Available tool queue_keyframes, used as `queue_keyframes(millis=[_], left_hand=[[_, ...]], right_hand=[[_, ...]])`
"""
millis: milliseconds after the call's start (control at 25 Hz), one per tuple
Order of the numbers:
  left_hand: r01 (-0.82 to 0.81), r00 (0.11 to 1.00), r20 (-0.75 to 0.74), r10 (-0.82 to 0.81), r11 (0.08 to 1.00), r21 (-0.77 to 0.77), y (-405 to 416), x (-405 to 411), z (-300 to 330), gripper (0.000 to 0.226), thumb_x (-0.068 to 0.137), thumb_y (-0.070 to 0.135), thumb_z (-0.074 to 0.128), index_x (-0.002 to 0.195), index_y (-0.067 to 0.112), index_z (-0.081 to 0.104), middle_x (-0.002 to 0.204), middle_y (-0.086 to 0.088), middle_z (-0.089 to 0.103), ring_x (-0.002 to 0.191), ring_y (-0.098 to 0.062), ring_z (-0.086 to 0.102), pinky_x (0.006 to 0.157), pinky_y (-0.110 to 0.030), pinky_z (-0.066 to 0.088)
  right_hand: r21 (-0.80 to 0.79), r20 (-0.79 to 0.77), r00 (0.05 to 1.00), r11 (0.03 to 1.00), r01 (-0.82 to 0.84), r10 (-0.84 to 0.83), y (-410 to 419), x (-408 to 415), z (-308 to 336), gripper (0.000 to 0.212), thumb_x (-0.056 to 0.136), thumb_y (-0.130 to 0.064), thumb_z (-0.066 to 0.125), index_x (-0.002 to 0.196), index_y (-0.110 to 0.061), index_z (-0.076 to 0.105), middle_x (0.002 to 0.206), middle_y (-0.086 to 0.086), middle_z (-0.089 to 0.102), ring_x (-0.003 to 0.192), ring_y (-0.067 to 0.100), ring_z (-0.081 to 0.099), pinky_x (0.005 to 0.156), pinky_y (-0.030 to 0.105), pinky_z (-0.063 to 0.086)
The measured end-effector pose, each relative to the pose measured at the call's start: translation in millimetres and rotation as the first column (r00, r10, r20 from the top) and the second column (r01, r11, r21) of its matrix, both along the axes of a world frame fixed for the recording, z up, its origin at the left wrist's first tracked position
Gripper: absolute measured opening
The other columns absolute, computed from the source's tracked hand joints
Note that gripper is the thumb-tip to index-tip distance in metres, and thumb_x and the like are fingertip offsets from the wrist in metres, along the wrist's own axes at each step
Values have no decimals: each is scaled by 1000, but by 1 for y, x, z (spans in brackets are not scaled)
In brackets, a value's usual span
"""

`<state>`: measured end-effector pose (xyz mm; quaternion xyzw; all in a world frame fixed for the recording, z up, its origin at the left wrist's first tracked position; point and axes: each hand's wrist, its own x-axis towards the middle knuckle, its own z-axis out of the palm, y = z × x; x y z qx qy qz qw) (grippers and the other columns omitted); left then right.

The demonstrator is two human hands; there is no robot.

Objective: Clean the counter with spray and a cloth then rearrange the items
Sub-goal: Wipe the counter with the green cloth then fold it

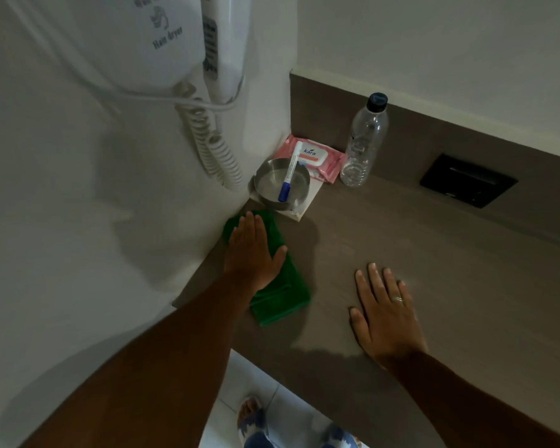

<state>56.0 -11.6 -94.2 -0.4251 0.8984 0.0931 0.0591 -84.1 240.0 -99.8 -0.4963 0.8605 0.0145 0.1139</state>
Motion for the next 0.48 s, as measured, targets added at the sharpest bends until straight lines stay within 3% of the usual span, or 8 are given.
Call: queue_keyframes(millis=[360,480], left_hand=[[-112,990,-86,109,993,-37,-17,-20,0,103,81,73,44,153,4,14,160,-20,21,147,-33,22,119,-46,22],[-128,990,-56,127,992,-18,3,-15,8,99,85,72,38,154,5,13,160,-20,18,148,-33,17,119,-45,18]], right_hand=[[-7,-20,999,1000,-25,25,4,1,-2,73,93,-54,27,154,-18,13,162,12,14,149,31,13,119,48,11],[-18,-8,999,999,-41,40,4,0,1,72,94,-53,24,155,-18,11,162,11,11,149,31,11,119,46,7]])
